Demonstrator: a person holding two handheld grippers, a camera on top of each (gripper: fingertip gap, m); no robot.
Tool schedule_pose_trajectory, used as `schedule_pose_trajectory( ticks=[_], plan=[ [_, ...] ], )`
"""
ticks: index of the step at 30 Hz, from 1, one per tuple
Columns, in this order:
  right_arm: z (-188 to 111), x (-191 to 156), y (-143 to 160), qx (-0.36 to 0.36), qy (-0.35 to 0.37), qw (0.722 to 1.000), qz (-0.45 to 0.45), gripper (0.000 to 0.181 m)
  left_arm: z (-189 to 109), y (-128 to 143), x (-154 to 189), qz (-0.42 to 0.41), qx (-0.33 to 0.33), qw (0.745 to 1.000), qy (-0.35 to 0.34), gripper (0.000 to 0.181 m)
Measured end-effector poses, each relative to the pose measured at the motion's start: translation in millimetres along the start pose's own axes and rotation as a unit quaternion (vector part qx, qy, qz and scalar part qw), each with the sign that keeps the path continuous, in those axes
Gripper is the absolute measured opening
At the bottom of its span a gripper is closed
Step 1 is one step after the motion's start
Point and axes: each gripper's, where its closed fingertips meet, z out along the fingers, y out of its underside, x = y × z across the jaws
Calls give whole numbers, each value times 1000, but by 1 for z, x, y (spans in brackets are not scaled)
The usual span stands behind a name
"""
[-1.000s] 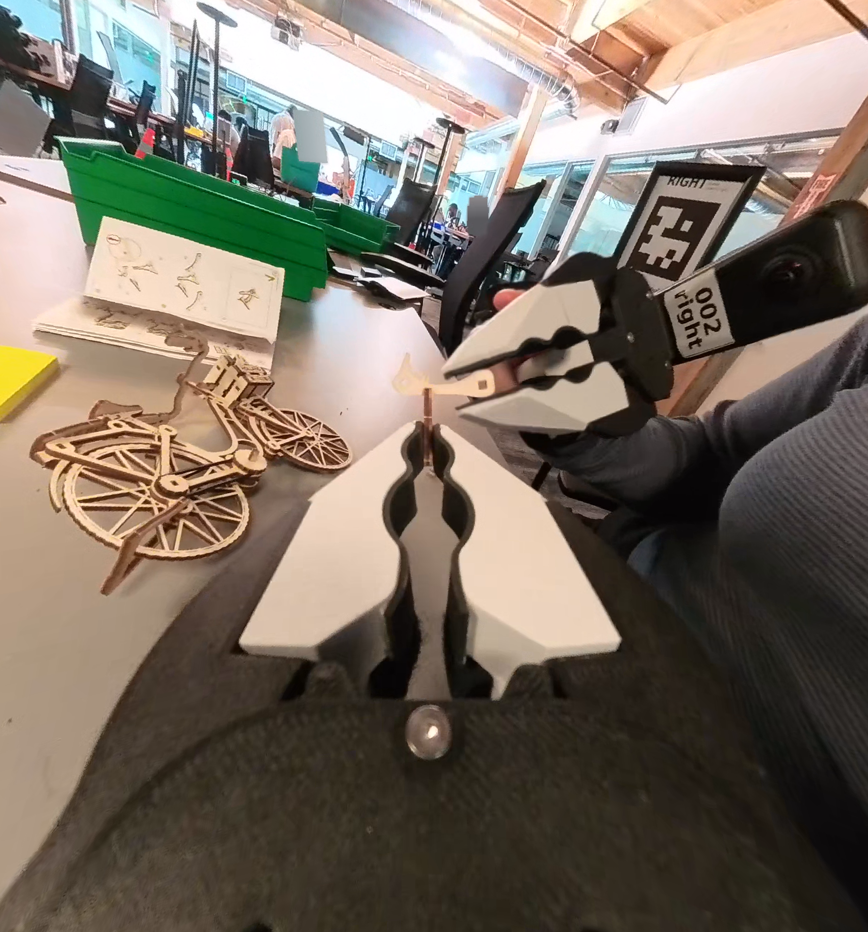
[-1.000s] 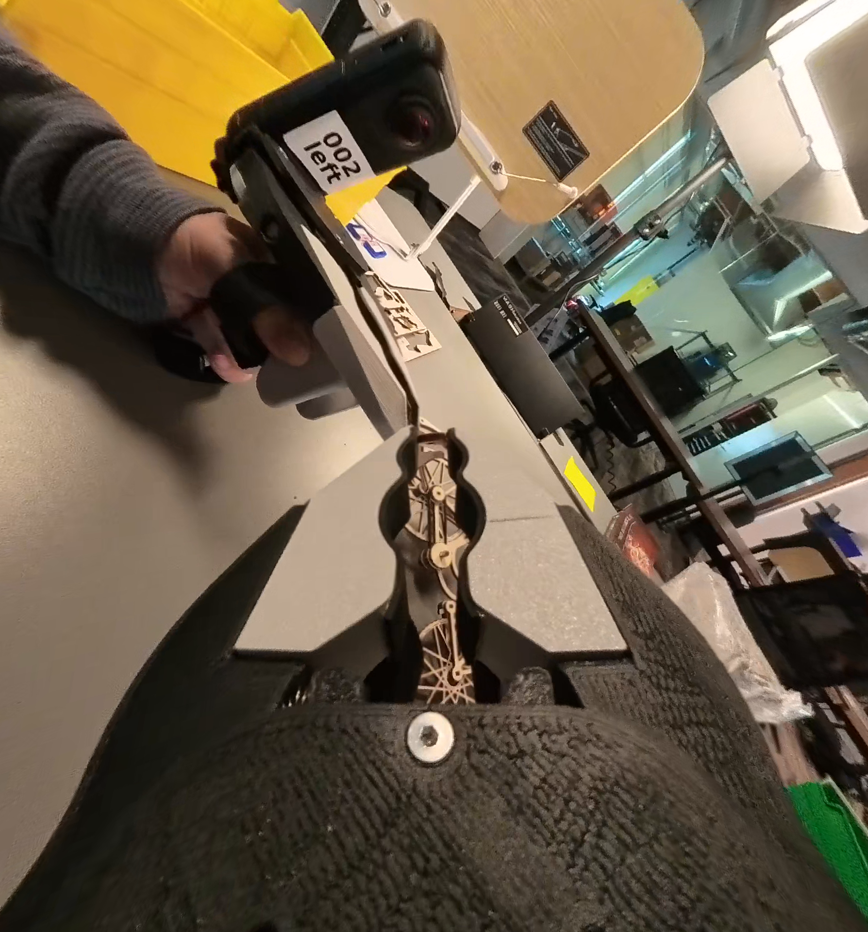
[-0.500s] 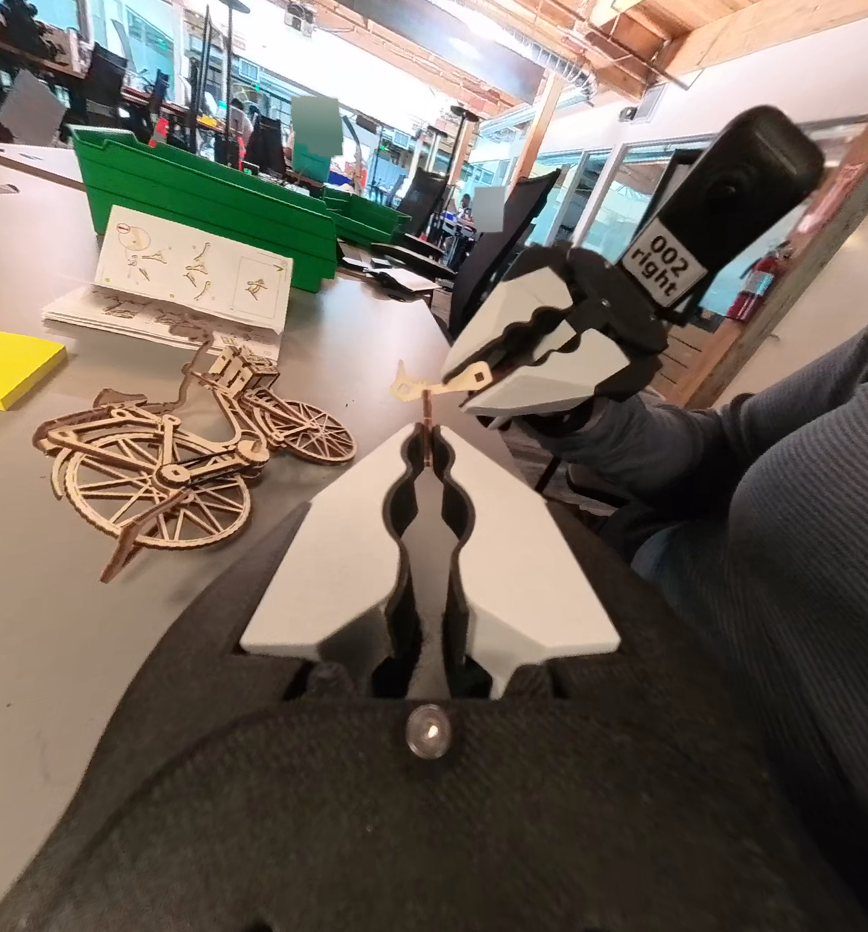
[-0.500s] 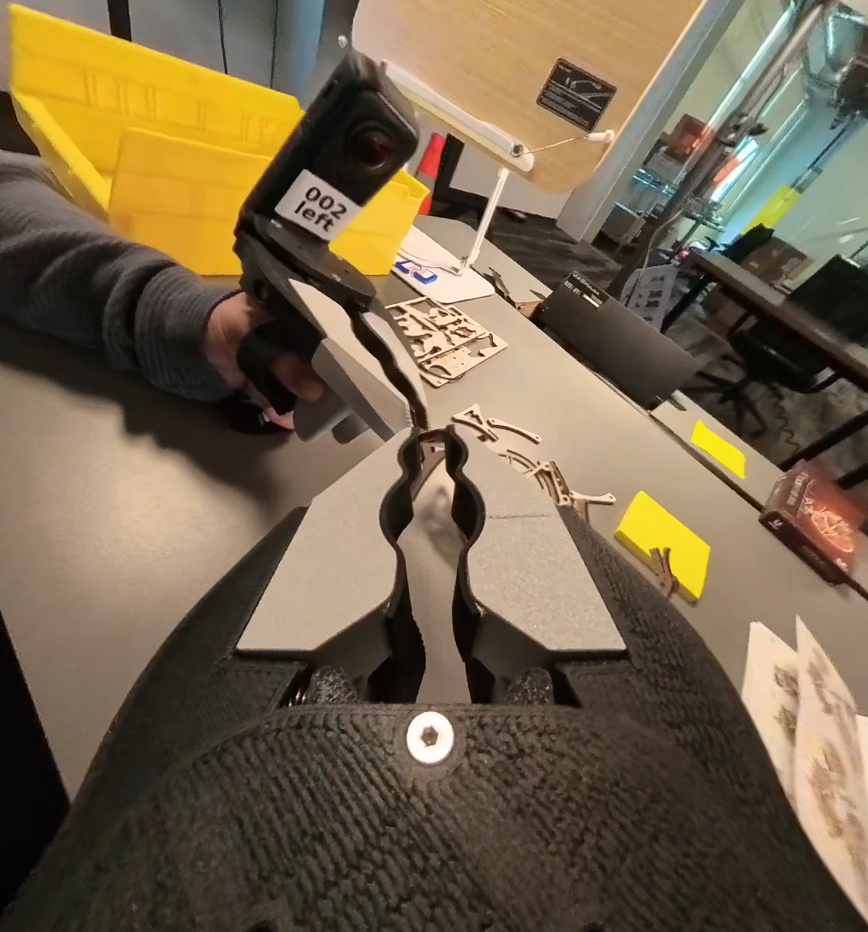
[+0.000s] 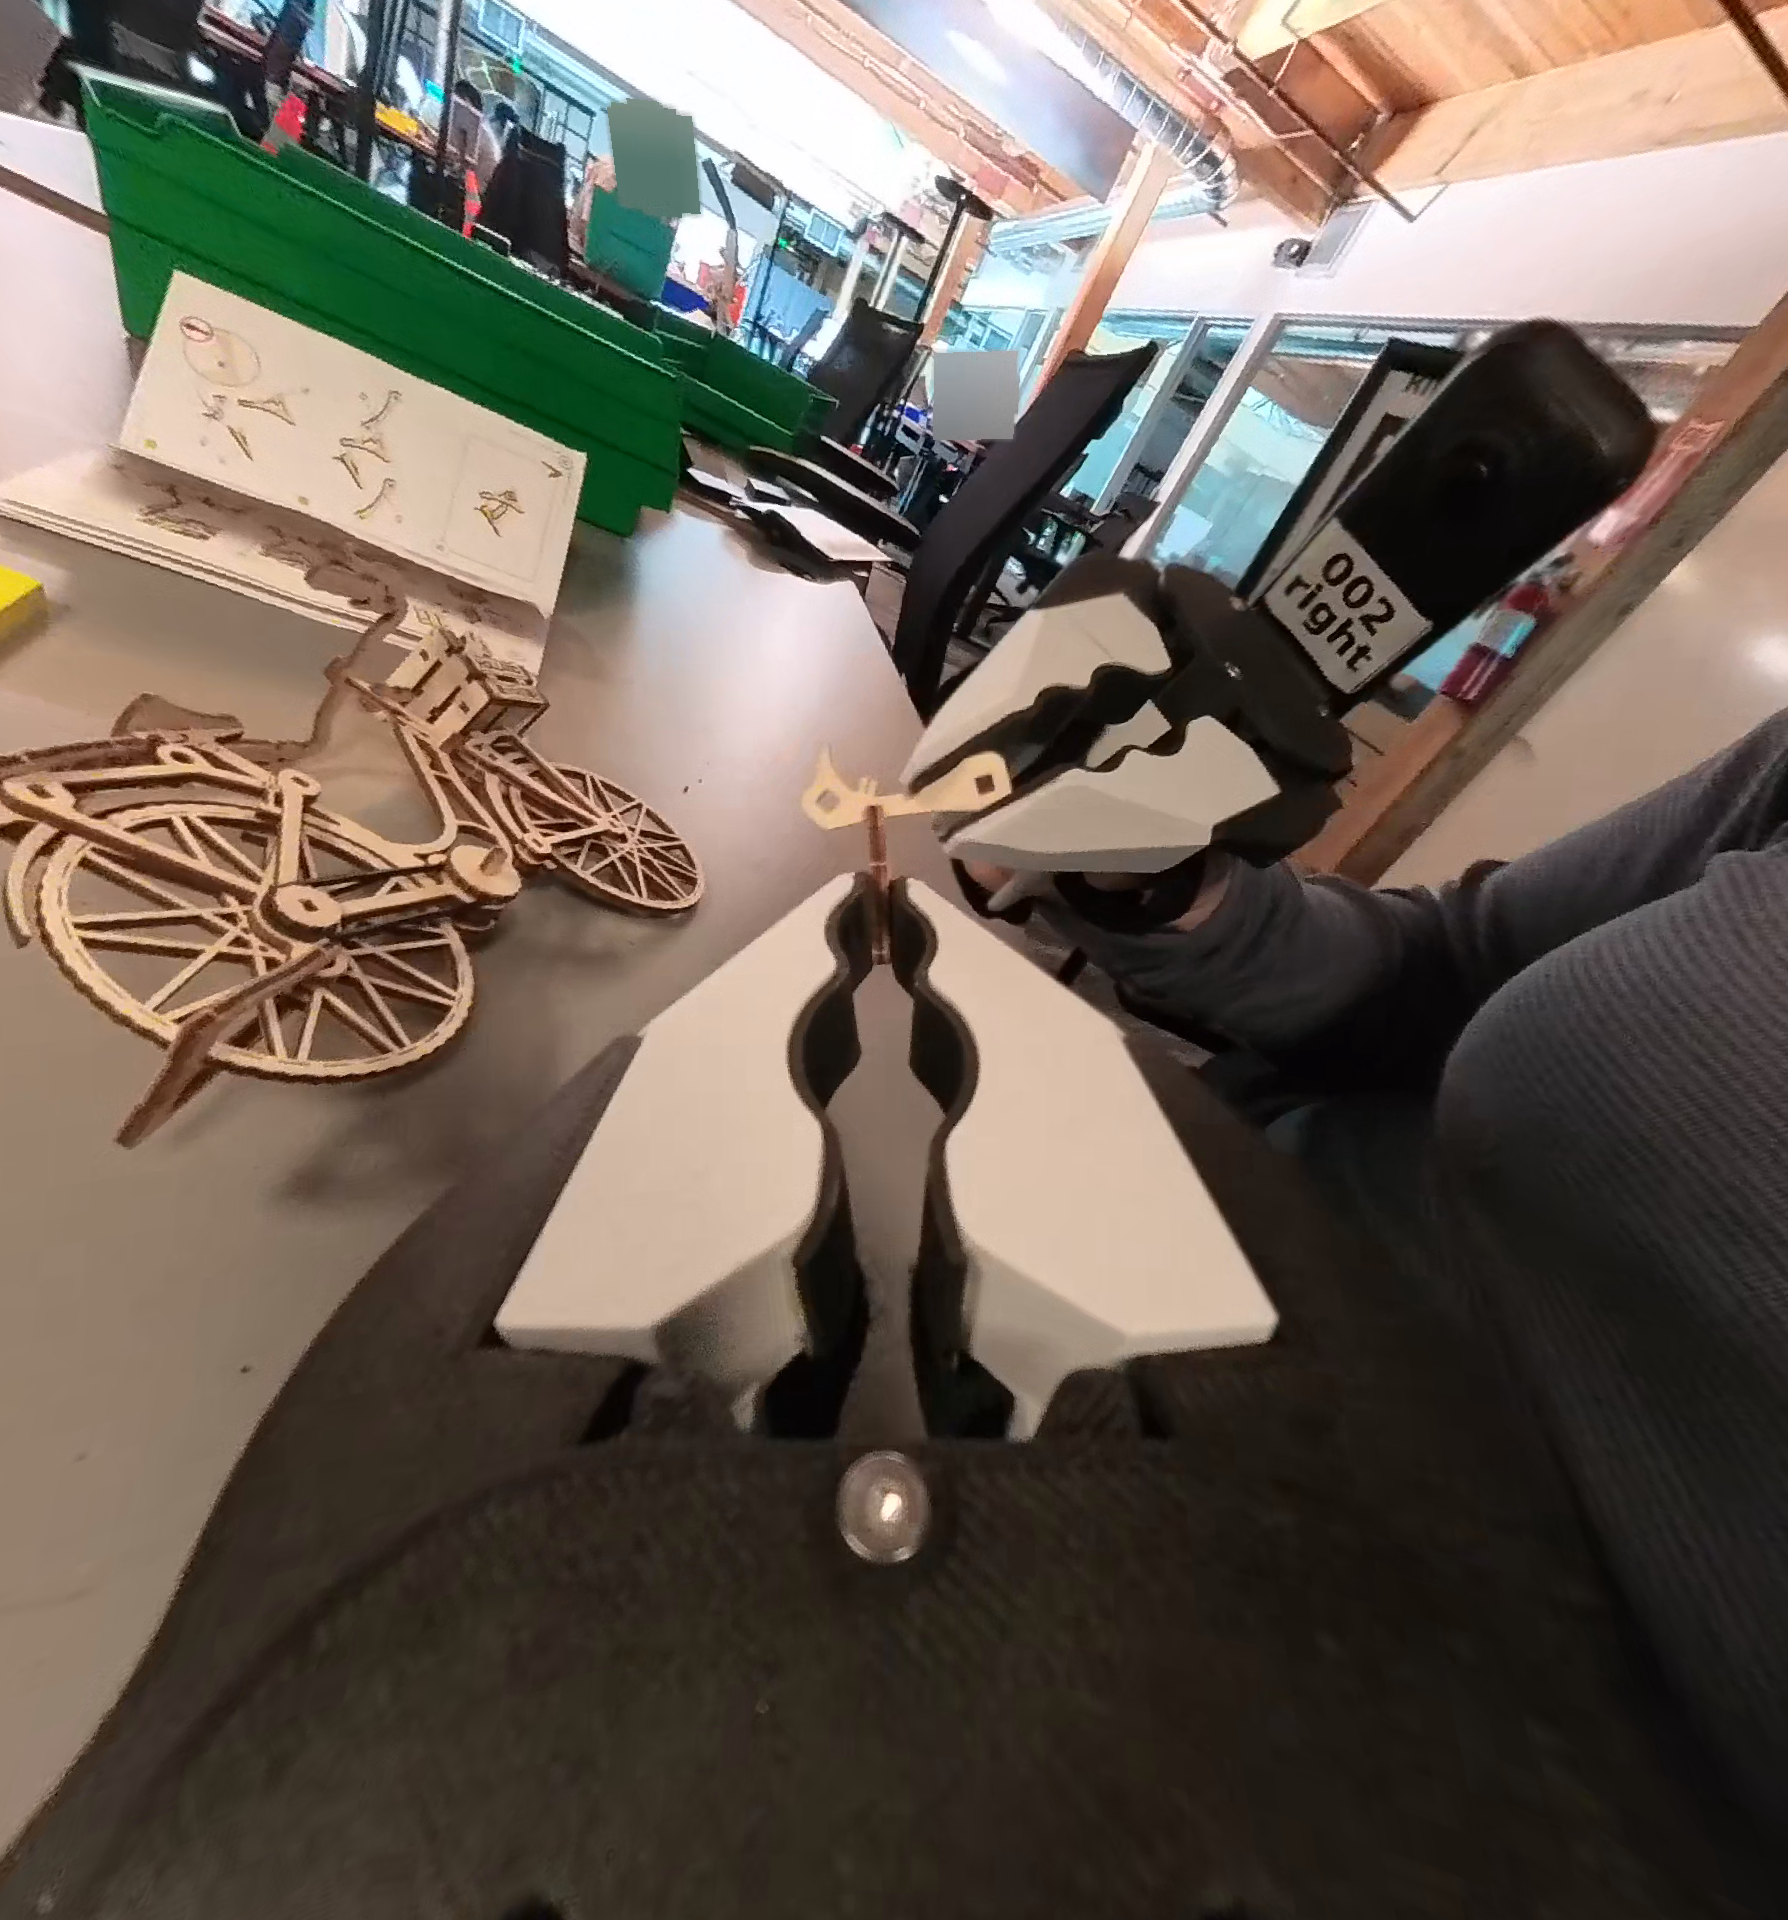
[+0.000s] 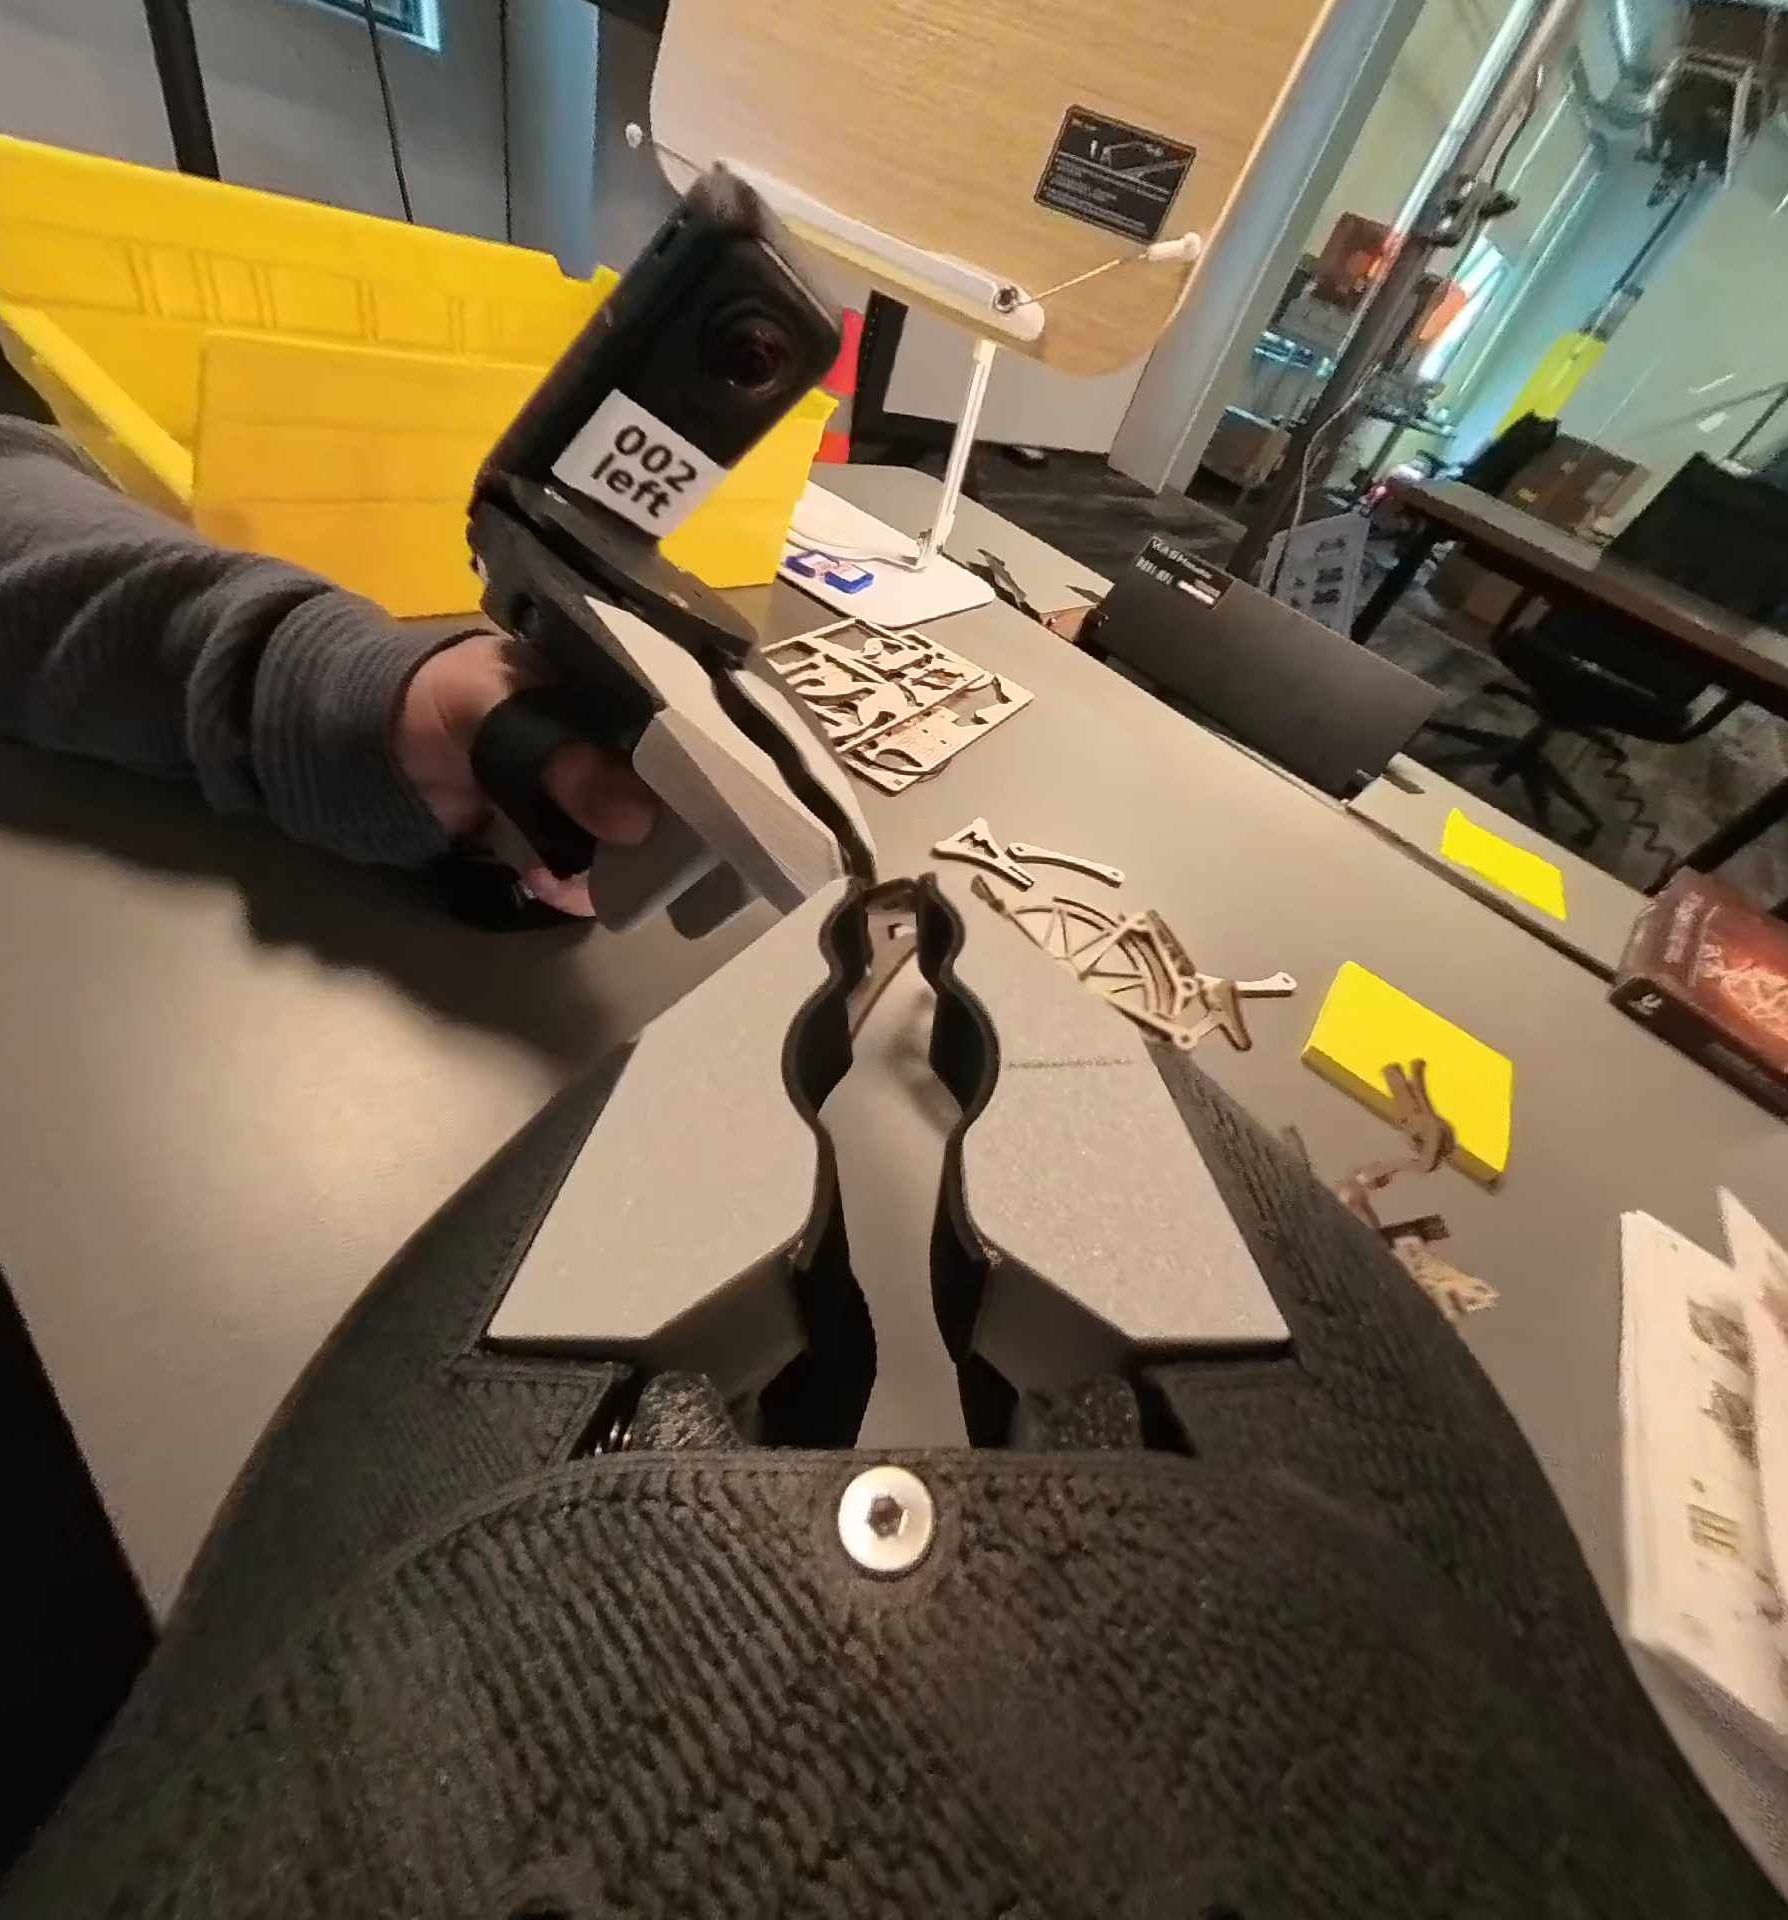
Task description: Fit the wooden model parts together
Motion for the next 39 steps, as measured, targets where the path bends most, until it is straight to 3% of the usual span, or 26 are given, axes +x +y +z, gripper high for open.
schedule_pose_trajectory(
  ticks=[10, 20, 32, 39],
  plan=[
    [0, 2, 10, 8, -8, 998, 63, 7, 3, 8, -4, -18, -29, 999, -8, 0],
    [4, 5, 15, 18, 4, 993, 117, 7, 0, 6, -12, -26, -16, 999, -41, 0],
    [5, 8, 22, 24, 15, 989, 145, 7, 2, 11, -16, -18, -31, 997, -65, 0],
    [8, 7, 23, 11, 35, 994, 106, 8, 0, 10, -19, -22, -25, 996, -79, 0]
  ],
)
